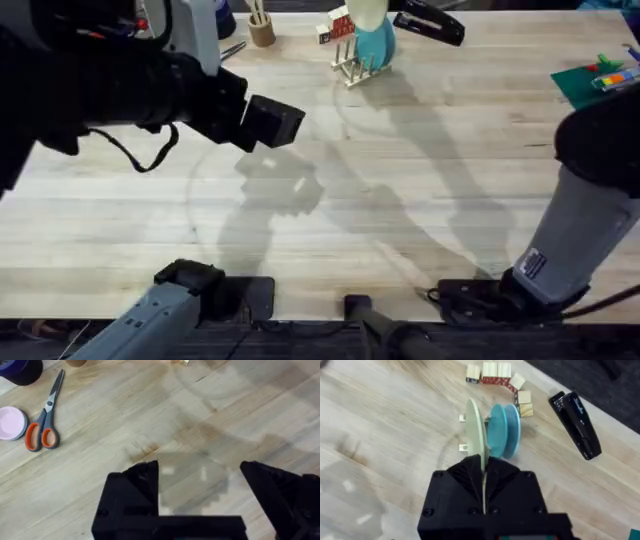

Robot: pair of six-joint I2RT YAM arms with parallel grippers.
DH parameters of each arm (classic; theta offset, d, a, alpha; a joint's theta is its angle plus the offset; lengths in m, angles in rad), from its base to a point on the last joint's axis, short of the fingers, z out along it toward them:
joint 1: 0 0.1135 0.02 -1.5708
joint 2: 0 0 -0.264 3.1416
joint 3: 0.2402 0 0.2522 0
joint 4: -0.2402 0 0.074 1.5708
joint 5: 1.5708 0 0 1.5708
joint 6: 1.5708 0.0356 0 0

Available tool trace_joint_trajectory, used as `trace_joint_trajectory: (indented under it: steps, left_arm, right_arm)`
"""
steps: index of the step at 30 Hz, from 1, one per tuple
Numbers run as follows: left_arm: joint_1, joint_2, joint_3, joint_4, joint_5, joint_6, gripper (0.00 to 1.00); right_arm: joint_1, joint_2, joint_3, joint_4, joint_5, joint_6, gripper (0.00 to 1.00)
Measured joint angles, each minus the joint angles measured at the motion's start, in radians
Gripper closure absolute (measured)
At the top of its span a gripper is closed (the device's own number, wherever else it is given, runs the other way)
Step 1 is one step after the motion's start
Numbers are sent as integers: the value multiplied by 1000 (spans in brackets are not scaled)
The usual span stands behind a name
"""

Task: Pick up the plates from the table one by one and place each into a slot on the dish rack.

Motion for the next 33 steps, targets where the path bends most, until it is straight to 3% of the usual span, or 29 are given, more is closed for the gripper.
trace_joint_trajectory:
  steps: [33]
  left_arm:
    - [0,0,0,0,0,0,5]
  right_arm:
    - [-10,154,0,57,-3,0,973]
